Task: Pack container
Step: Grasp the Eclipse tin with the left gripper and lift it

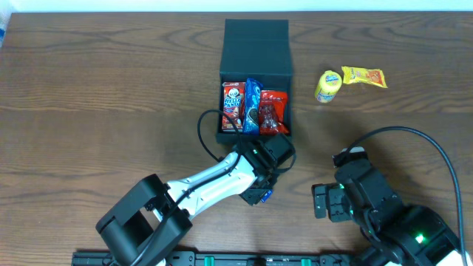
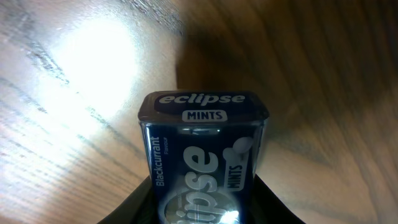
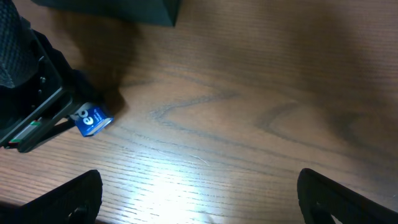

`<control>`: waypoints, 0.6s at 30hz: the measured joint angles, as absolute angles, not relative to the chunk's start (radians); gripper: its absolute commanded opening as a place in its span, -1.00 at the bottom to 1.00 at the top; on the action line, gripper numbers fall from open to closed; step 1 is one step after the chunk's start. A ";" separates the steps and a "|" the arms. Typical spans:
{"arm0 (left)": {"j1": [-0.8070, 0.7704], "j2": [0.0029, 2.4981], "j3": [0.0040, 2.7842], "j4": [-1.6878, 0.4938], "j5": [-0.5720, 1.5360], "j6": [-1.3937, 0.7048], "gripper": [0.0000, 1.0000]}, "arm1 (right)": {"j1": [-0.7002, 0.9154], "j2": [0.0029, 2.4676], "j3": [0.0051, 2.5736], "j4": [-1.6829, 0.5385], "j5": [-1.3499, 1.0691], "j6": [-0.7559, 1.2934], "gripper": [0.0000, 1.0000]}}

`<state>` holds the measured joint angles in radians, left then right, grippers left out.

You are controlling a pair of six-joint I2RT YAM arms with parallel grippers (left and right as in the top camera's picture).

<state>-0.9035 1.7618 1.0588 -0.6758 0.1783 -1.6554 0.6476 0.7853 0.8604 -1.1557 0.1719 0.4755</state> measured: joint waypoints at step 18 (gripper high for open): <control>-0.904 1.628 1.089 -0.981 0.050 -1.588 -0.89 | 0.648 0.785 0.860 -1.156 0.172 0.476 0.98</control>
<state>-0.9039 1.6283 1.0889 -0.9813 0.0498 -1.5875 0.6476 0.7853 0.8604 -1.1561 0.1719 0.4755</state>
